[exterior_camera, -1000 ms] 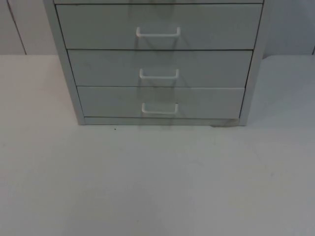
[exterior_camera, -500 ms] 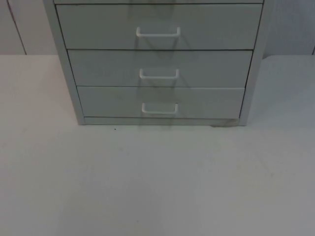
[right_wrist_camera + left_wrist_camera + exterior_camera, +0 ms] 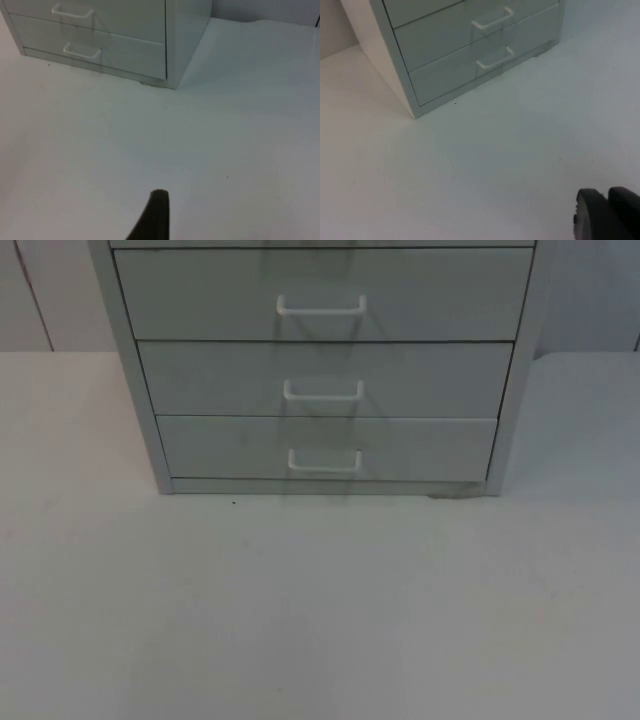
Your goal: Open the drawer with the left hand, place the block into the drawer with the right hand, then close the drawer with the left hand.
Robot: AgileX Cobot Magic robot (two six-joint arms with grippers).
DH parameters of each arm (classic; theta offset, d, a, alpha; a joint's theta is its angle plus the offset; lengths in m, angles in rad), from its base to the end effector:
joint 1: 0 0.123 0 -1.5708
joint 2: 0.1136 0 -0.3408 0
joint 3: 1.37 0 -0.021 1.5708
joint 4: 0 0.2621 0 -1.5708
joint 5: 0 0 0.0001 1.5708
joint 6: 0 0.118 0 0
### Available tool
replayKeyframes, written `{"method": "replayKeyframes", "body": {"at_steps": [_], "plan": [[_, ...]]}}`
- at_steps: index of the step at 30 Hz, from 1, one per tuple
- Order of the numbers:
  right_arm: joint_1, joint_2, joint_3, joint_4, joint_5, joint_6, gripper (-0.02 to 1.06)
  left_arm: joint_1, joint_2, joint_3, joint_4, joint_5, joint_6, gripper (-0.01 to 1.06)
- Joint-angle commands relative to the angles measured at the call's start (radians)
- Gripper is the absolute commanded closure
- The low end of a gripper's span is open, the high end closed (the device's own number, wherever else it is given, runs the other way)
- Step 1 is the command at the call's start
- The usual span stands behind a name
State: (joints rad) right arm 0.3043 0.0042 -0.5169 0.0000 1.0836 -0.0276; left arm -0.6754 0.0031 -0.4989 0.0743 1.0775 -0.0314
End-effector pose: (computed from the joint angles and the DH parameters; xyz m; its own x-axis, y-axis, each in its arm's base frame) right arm -0.0282 -0.0089 0.2734 -0.4353 -0.1656 -0.8849 -0.3118 0.9498 -0.0244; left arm -0.0167 0.0233 0.2687 -0.3674 0.2992 -0.8806 0.5803 0.8136 0.0343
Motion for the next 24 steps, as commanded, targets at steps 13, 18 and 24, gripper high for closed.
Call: {"method": "replayKeyframes", "body": {"at_steps": [13, 18, 24], "plan": [[0.000, -0.004, 0.001, 0.000, -0.004, -0.011, 0.07, 0.003, -0.003, 0.004, -0.013, -0.002, 0.002, 0.00], [0.000, -0.004, 0.001, 0.000, -0.004, -0.011, -0.01, 0.003, -0.003, 0.004, -0.013, -0.002, 0.002, 0.00], [0.000, -0.004, 0.001, 0.000, -0.004, -0.011, -0.01, 0.003, -0.003, 0.004, -0.013, -0.002, 0.002, 0.00]]}}
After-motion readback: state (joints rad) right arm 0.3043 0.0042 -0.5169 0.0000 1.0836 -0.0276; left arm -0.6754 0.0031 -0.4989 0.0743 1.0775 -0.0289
